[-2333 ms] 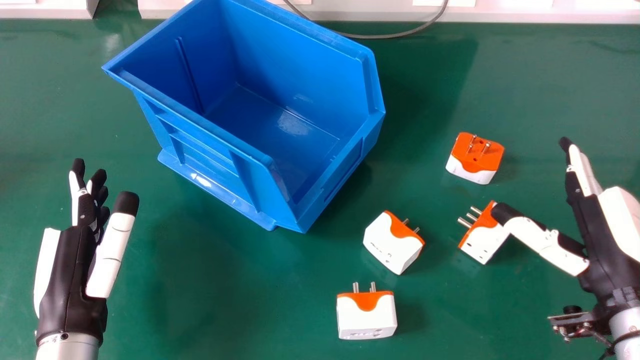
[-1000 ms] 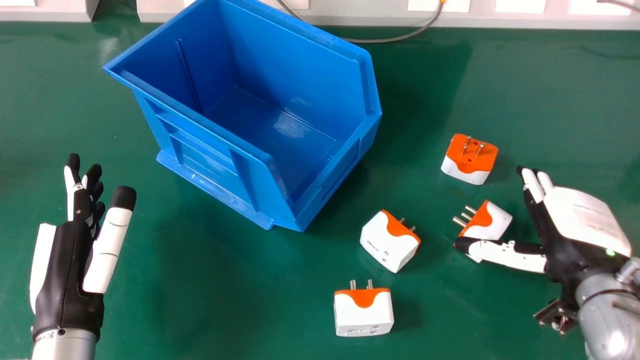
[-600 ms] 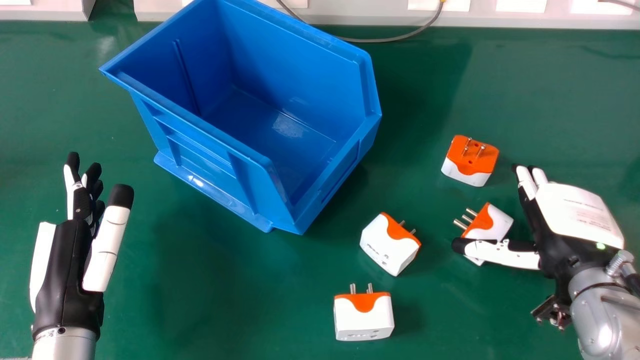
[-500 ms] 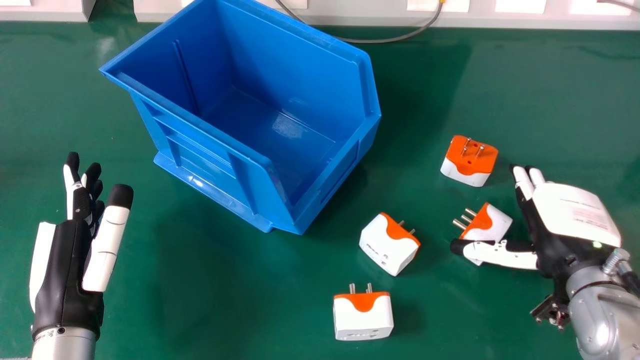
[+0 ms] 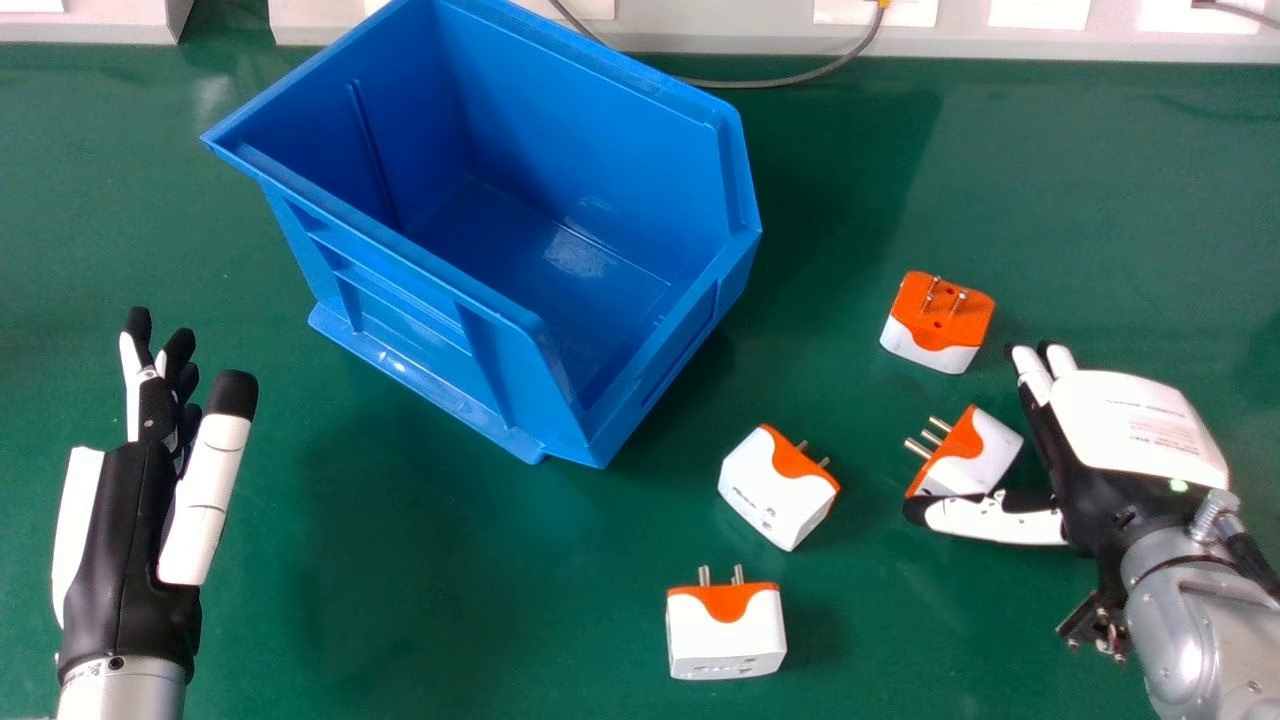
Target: Pick all objects and put in blue box
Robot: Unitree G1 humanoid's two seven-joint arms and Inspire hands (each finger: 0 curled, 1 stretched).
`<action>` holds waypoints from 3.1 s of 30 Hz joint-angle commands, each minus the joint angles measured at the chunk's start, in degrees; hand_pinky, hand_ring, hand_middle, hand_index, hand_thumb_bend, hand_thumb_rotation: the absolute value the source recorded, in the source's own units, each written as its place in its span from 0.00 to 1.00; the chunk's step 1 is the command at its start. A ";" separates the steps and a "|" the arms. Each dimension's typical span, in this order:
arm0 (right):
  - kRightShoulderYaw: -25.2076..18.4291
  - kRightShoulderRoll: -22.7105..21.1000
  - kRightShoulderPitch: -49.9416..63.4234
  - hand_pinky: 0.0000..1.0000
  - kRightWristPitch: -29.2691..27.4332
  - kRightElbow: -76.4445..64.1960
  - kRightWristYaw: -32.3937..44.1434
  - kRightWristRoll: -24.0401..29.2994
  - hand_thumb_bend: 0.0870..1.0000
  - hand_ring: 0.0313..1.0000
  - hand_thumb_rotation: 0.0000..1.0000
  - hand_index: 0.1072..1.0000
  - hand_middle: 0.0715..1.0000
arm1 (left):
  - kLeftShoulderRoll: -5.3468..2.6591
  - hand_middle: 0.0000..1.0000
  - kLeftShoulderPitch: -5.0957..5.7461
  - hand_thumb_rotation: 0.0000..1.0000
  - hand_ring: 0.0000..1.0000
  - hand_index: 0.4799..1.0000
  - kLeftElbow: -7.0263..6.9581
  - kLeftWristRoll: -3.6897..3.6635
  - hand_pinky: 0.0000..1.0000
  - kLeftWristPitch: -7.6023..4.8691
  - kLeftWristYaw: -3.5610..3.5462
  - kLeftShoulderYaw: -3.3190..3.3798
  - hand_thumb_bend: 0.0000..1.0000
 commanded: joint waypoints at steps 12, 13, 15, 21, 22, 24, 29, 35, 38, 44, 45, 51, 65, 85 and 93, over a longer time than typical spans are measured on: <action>3.44 0.03 2.53 0.78 2.86 -2.98 6.83 -1.71 0.51 0.86 0.47 0.88 0.91 | 0.85 1.00 0.47 0.95 1.00 1.00 -1.73 -0.32 1.00 -1.05 -0.99 0.92 0.85; 3.82 -0.51 2.72 0.78 2.59 -3.44 6.61 -2.50 0.51 0.86 0.47 0.88 0.91 | 0.86 1.00 0.54 0.95 1.00 1.00 -1.83 -0.32 1.00 -1.00 -1.03 0.92 0.85; 4.27 -1.21 3.08 0.78 2.01 -4.11 5.92 -3.51 0.51 0.86 0.47 0.88 0.91 | 0.85 1.00 0.58 0.95 1.00 1.00 -1.87 -0.40 1.00 -0.96 -1.13 0.94 0.85; 2.29 -0.51 4.66 0.28 -1.72 -4.25 0.10 -1.40 0.38 0.33 0.28 0.42 0.39 | 0.56 1.00 0.93 0.95 1.00 1.00 -2.96 -0.92 1.00 -0.16 -1.48 0.86 0.86; 1.89 -0.44 4.91 0.18 -2.59 -4.10 -1.17 -0.90 0.35 0.22 0.22 0.33 0.29 | 0.54 1.00 1.00 0.95 1.00 1.00 -3.12 -0.94 1.00 -0.03 -1.52 0.84 0.86; 1.51 -0.57 5.17 0.12 -3.87 -3.72 -3.10 -0.73 0.33 0.16 0.17 0.29 0.24 | 0.53 1.00 1.06 0.95 1.00 1.00 -3.32 -0.95 1.00 0.20 -1.59 0.85 0.86; 1.63 -1.10 5.20 0.14 -5.06 -3.25 -4.40 -1.58 0.31 0.18 0.20 0.31 0.28 | 0.48 1.00 1.14 0.95 1.00 1.00 -3.53 -1.30 1.00 0.38 -1.85 0.87 0.86; 1.84 -1.21 4.45 0.16 -4.30 -2.92 -2.60 -1.73 0.30 0.20 0.27 0.32 0.30 | 0.54 1.00 0.75 0.95 1.00 1.00 -3.16 -1.71 1.00 0.52 -2.03 0.94 0.86; 1.60 -0.93 4.33 0.16 -3.62 -3.32 -2.08 -1.59 0.30 0.20 0.28 0.33 0.31 | 0.56 1.00 0.71 0.94 1.00 1.00 -3.23 -1.67 1.00 0.57 -2.05 0.95 0.86; 1.70 -0.58 3.32 0.15 -2.66 -2.29 -1.89 -2.04 0.30 0.20 0.28 0.34 0.32 | 0.41 1.00 0.54 0.94 1.00 1.00 -3.74 -1.40 1.00 1.24 -1.87 0.68 0.86; 1.58 -0.70 3.42 0.16 -2.63 -2.59 -1.93 -2.12 0.30 0.21 0.29 0.34 0.32 | 0.34 1.00 0.52 0.94 1.00 1.00 -3.76 -1.33 1.00 1.30 -1.83 0.60 0.86; -0.19 -1.93 5.30 0.18 -2.24 -8.26 -0.87 -1.89 0.30 0.23 0.29 0.32 0.34 | -0.07 1.00 0.55 0.95 1.00 1.00 -4.35 -0.89 1.00 1.60 -1.55 0.26 0.86; -10.49 -1.29 7.77 0.02 -8.67 -31.01 -2.66 -0.42 0.36 0.04 0.16 0.05 0.06 | -0.59 1.00 0.08 0.95 1.00 1.00 -4.60 -0.12 1.00 2.09 -0.62 -0.55 0.85; -0.09 10.41 -18.52 0.01 -17.38 -12.35 -3.65 -1.80 0.40 0.04 0.10 0.06 0.06 | -0.48 1.00 -0.90 0.94 1.00 1.00 -3.25 0.55 1.00 1.63 0.02 -0.92 0.84; 4.10 14.54 -29.95 0.03 -18.56 2.90 -7.85 -2.60 0.38 0.05 0.10 0.12 0.09 | -0.57 1.00 -0.32 0.94 1.00 1.00 -4.13 0.21 1.00 1.89 -0.02 -1.16 0.84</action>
